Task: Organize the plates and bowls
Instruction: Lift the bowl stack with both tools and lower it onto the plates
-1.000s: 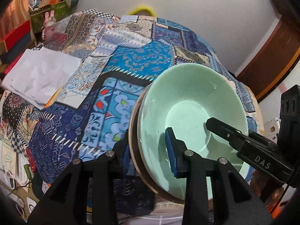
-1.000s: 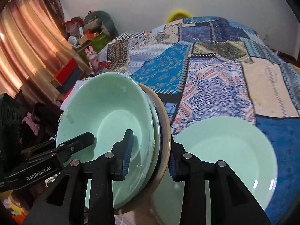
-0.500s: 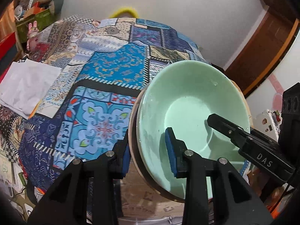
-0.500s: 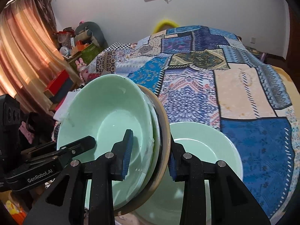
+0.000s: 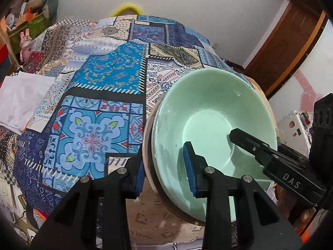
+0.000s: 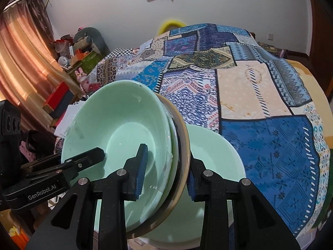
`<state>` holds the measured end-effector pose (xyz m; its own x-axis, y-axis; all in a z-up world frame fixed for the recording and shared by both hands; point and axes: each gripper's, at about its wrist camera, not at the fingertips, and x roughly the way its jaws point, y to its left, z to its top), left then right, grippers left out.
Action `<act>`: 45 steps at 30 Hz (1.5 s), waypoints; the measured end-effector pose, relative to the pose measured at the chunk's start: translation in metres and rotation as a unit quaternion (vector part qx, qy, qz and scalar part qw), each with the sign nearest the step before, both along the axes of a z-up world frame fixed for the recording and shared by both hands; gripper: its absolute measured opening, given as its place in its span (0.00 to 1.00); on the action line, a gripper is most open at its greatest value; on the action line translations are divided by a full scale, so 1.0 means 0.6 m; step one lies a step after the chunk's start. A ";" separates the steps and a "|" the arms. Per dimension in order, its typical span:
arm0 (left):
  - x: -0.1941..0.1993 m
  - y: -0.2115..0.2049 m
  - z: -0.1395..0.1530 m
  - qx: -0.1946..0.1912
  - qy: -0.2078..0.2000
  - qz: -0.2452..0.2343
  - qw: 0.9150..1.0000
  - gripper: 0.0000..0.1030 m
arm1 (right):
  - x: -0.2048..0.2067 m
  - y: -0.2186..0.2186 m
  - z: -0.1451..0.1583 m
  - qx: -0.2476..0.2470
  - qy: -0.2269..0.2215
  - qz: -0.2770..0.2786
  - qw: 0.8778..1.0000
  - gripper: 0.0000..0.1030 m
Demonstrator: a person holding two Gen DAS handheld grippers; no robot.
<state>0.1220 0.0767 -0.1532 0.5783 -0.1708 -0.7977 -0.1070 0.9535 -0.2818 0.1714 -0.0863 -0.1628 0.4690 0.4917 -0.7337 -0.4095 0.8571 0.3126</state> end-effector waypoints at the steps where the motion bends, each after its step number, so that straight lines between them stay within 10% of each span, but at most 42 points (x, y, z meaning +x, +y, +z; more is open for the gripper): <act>1: 0.002 -0.005 -0.001 0.001 0.001 -0.002 1.000 0.33 | 0.000 -0.004 -0.002 0.001 0.002 -0.003 1.000 0.29; 45: 0.043 -0.065 -0.059 0.006 0.035 -0.041 0.999 0.33 | 0.010 -0.074 -0.063 0.033 0.048 -0.034 0.998 0.32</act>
